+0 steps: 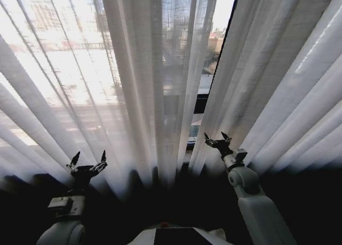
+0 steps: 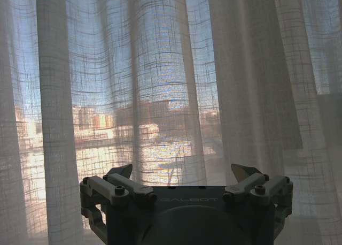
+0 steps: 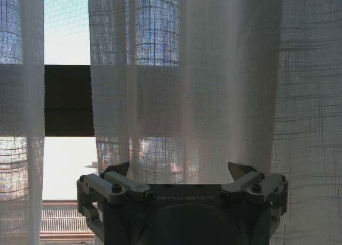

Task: Open the curtains by pulling them apart, changing their state from closed to fully open.

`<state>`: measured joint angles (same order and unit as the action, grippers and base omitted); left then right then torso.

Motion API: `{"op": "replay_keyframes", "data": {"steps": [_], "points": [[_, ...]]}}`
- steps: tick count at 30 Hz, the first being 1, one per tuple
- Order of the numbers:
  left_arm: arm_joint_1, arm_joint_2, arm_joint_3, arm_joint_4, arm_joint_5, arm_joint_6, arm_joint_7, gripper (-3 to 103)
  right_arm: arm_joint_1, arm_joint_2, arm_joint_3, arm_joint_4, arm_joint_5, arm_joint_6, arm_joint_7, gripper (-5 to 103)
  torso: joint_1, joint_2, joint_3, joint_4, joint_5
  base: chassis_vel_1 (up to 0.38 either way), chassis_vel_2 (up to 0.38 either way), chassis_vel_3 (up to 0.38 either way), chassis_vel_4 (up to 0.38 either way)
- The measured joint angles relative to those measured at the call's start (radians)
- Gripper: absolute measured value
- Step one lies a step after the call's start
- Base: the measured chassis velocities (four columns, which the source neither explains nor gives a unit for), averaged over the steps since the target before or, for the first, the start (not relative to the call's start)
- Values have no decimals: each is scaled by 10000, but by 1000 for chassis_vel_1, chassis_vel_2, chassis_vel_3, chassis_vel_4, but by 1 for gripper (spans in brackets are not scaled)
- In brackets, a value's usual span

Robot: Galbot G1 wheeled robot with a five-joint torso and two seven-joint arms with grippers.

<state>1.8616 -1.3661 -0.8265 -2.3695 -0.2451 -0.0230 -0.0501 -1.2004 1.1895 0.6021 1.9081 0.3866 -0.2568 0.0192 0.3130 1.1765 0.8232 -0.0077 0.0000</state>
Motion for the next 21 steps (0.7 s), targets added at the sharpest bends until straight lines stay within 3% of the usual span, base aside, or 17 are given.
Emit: {"op": "replay_keyframes", "data": {"steps": [12, 16, 21], "points": [[237, -224, -130, -295, 68, -45, -28, 100, 1681, 54, -318, -1361, 168, -138, 89, 101, 10, -6, 3, 0, 1, 0, 0, 0, 0], [272, -291, -142, -336, 78, -53, -38, 100, 1677, 37, -328, -1363, 237, -132, 52, 93, 9, -5, 3, 1, -1, 0, 0, 0, 0], [320, -419, -86, -416, 186, -57, -41, 100, 1621, -29, -316, -1316, 333, -99, 20, 71, 10, -5, 4, 0, 4, 0, 0, 0, 0]]}}
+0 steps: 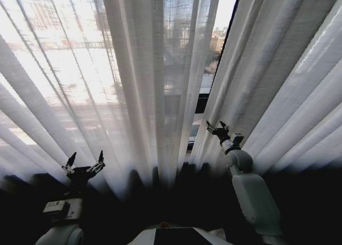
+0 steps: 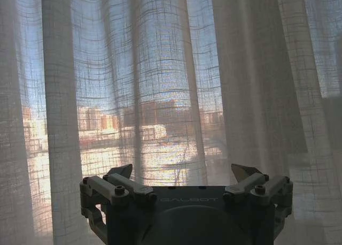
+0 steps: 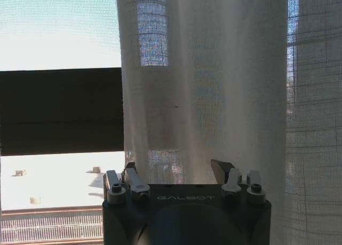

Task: Open the curtains by pulling them apart, changing their state from closed to fully open.

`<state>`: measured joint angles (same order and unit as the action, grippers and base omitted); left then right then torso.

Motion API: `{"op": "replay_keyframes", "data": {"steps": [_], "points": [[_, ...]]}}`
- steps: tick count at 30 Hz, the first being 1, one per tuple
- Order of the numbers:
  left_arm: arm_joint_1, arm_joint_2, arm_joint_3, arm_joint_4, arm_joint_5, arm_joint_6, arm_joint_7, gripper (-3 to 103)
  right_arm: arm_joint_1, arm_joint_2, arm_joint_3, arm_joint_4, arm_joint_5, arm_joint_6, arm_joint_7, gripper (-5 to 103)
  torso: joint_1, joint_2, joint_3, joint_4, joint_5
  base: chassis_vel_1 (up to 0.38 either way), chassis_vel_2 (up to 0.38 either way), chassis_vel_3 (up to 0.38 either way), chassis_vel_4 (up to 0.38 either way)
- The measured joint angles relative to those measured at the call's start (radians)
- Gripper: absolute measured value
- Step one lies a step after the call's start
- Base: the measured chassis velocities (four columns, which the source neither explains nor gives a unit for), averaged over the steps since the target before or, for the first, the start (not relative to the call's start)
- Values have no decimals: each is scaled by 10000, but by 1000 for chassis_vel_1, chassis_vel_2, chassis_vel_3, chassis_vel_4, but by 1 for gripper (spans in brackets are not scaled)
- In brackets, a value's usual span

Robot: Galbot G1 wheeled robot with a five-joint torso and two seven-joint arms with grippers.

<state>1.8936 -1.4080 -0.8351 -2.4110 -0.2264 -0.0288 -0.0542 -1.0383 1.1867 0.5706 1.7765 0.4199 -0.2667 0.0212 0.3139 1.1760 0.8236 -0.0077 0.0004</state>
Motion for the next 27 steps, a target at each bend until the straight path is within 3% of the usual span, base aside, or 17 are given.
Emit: {"op": "replay_keyframes", "data": {"steps": [4, 10, 12, 16, 21, 27], "points": [[5, -50, 29, -54, 54, 0, 0, 100, -67, -30, 30, 86, 55, 28, -23, 60, 0, -1, 0, 0, -1, 0, 0, 0, 0], [47, -119, 15, -146, 102, -1, -5, 100, -95, -43, 57, 132, 102, 56, -42, 33, -1, 0, -1, 0, -3, 0, 0, 0, 0], [54, -138, 13, -172, 108, -1, -6, 100, -94, -43, 60, 134, 111, 64, -44, 33, -1, 0, -1, 0, -3, 0, 0, 0, 0], [58, -172, 17, -254, 116, 18, -7, 100, -99, -37, 74, 191, 214, 74, -46, 12, 0, 0, 0, 1, -2, 0, 0, 0, 0], [30, -173, 17, -266, 118, 52, -8, 100, -133, -55, 112, 247, 290, 76, -48, 1, -1, 0, 0, 0, -2, 0, 0, 0, 0], [13, -169, 23, -270, 119, 78, -7, 100, -155, -58, 179, 302, 324, 79, -53, 0, 0, 0, 0, 1, -2, 0, 0, 0, 0]]}}
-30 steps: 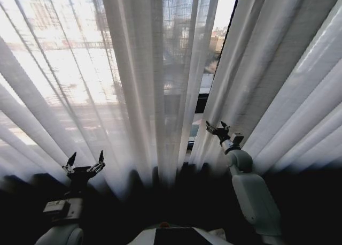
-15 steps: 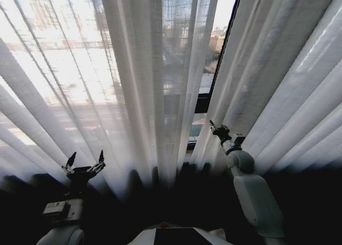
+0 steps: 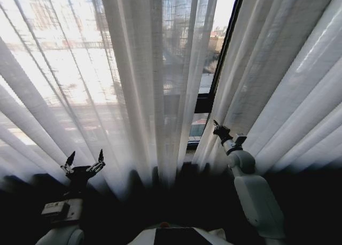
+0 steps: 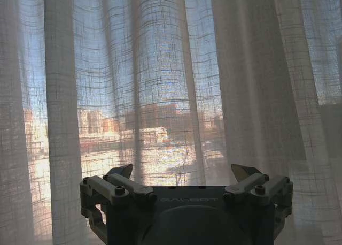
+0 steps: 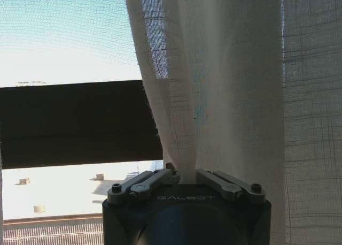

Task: Open the curtains by pulling them apart, changing their state from closed to fully open.

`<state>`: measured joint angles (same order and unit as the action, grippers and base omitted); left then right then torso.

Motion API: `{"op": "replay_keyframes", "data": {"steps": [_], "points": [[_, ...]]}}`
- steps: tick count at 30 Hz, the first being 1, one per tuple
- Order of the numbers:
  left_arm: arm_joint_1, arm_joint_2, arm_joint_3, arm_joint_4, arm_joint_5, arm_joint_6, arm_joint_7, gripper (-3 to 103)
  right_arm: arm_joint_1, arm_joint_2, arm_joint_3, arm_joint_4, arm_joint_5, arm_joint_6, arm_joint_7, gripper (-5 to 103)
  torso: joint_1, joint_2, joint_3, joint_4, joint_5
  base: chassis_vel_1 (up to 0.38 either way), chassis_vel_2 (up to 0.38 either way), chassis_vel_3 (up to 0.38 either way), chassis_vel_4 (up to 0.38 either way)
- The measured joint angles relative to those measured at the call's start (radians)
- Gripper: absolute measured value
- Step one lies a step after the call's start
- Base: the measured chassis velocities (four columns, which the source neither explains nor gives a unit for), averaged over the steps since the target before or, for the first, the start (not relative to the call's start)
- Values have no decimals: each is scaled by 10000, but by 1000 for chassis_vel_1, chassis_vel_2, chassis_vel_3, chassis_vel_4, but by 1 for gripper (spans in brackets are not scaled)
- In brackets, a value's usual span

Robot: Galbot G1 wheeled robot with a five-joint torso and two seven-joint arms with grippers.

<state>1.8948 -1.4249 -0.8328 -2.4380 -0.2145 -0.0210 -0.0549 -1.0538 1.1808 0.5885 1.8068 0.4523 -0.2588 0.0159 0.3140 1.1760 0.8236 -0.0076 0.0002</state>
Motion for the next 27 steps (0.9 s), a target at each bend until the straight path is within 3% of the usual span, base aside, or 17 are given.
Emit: {"op": "replay_keyframes", "data": {"steps": [27], "points": [[-98, 198, 57, -6, -57, -39, 3, 100, -552, -73, 446, 1186, 251, -378, 25, 0, 0, 0, 0, 0, 0, 0, 0, 0, 0]]}}
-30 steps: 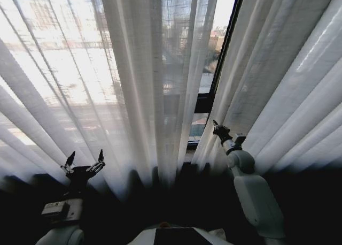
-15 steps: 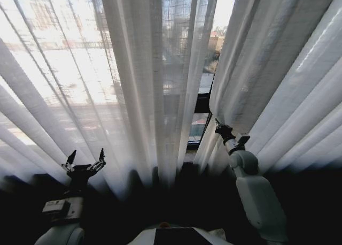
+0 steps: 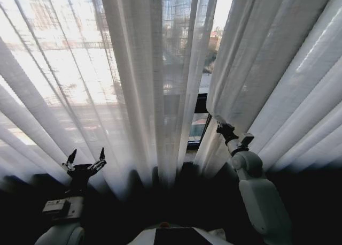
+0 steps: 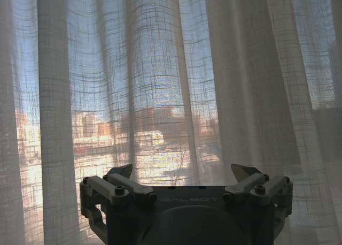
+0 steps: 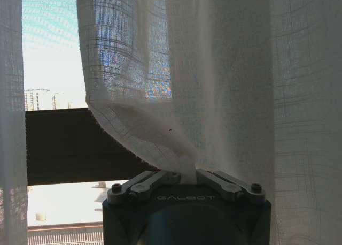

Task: Open the curtains by pulling them apart, changing their state from closed to fully open.

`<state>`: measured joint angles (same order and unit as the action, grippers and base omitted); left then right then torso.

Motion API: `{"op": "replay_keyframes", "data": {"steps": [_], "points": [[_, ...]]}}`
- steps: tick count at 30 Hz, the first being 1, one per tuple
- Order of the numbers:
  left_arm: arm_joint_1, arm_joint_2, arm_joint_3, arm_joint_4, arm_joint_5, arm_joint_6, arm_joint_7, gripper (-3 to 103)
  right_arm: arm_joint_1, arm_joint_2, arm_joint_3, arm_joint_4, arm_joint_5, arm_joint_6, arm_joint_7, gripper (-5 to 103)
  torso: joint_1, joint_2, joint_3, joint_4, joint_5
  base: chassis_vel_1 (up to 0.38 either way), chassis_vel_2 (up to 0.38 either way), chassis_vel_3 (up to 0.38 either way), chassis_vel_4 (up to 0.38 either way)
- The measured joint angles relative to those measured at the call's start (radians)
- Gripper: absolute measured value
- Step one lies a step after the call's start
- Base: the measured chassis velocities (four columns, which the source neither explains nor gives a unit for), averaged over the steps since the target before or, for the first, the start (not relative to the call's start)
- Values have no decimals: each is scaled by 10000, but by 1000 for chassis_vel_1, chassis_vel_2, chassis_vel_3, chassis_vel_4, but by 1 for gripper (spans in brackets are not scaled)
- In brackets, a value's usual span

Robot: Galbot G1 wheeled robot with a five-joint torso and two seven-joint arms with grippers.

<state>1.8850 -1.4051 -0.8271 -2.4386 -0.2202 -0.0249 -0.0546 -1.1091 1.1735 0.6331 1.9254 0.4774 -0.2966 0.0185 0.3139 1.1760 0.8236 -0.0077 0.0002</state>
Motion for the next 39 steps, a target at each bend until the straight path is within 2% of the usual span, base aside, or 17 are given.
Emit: {"op": "replay_keyframes", "data": {"steps": [9, 17, 22, 25, 39], "points": [[33, -11, 0, -49, 1, -33, 0, 100, -146, -6, 102, 79, 69, -61, -2, 0, 0, 1, -1, 1, -1, -29, -30, 40, 34], [33, -8, -9, -49, 5, -44, 0, 100, -164, 6, 118, 78, 73, -77, -14, 0, 1, 0, 0, 0, -1, -169, -183, 189, 152], [27, -16, 19, -42, 6, -46, 3, 100, -161, 13, 118, 45, 73, -79, -20, 0, 0, 0, -1, -1, 9, -282, -258, 286, 273], [18, -7, 21, 3, 7, -46, 5, 100, -161, 22, 113, 20, 72, -79, -31, 0, 2, -1, 1, 0, -5, -323, -346, 320, 322], [0, 18, 57, 128, 8, -125, 5, 100, -108, 36, 96, -46, 62, -79, -40, 0, 2, 0, 0, -1, 1, -338, -361, 349, 352]]}}
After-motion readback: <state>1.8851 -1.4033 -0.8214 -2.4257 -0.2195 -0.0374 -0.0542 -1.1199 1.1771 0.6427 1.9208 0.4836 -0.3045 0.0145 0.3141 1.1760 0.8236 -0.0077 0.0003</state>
